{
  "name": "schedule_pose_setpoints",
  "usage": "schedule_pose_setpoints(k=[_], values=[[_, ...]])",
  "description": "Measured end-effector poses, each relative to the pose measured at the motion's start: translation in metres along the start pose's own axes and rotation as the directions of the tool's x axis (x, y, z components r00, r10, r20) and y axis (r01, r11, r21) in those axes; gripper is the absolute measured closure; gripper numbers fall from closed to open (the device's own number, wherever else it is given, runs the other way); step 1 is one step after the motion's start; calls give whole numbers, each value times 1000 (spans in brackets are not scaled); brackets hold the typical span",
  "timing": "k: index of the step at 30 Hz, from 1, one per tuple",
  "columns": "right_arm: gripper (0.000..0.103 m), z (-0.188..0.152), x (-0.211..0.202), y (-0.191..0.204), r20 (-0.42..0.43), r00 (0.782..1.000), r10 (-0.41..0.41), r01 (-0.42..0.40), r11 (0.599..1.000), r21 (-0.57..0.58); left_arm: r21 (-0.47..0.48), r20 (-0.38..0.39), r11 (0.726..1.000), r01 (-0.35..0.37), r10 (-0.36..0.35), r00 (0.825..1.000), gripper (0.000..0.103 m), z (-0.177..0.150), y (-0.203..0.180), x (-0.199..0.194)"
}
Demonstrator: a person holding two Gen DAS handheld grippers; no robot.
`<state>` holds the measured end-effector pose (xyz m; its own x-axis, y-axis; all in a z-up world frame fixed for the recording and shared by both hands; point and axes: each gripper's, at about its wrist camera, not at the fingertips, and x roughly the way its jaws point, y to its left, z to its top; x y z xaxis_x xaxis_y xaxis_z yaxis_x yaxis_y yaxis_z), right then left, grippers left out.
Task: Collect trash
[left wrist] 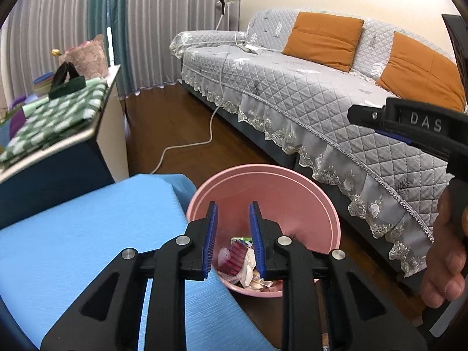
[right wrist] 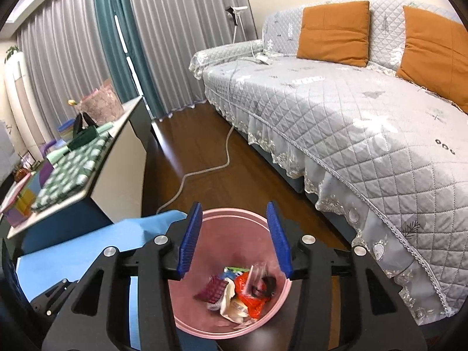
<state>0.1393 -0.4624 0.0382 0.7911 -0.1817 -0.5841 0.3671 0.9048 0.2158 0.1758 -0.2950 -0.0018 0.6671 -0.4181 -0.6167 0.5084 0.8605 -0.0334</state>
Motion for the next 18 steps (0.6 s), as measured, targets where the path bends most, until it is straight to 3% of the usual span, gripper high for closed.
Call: schedule_pose_setpoints(k=[6, 12, 18], values=[[54, 9, -32, 21, 46, 998, 48, -47, 999, -20, 14, 29, 999, -34, 33, 999, 80, 5, 10, -38], [53, 13, -78, 56, 99, 989, 112, -107, 993, -54, -31, 58, 998, -59, 61, 996, 80, 4, 33, -84], [43, 10, -136, 88, 169, 972, 163, -140, 980, -140, -69, 108, 994, -79, 86, 990, 77, -5, 53, -136]])
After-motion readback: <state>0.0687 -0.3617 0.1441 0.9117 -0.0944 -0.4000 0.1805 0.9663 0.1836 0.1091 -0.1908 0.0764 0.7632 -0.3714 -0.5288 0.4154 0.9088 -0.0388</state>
